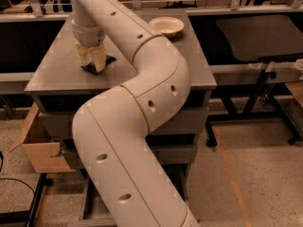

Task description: Place rxbar blueberry into bottom drawer

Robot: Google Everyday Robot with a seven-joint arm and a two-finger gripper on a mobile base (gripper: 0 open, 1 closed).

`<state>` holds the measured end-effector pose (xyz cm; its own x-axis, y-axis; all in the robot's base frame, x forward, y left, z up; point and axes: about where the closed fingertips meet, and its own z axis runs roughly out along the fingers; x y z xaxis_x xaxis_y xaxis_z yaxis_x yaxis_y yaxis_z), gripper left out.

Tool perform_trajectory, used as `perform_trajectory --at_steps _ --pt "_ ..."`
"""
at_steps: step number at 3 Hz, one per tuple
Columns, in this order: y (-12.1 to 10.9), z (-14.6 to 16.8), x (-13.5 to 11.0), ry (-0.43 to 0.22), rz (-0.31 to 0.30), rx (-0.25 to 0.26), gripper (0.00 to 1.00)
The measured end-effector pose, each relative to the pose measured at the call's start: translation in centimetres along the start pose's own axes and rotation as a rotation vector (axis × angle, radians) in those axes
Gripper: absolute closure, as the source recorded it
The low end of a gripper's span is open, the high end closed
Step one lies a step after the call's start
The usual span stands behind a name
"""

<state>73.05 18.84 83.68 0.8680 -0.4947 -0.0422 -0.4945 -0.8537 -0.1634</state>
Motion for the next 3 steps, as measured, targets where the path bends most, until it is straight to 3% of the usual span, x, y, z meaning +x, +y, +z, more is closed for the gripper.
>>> perform_trajectory --at_steps 2,3 --pt "0.1 -0.2 0.0 0.001 0.002 0.000 0.74" --pt "1.3 -3.1 2.0 0.062 0.057 0.067 0.98"
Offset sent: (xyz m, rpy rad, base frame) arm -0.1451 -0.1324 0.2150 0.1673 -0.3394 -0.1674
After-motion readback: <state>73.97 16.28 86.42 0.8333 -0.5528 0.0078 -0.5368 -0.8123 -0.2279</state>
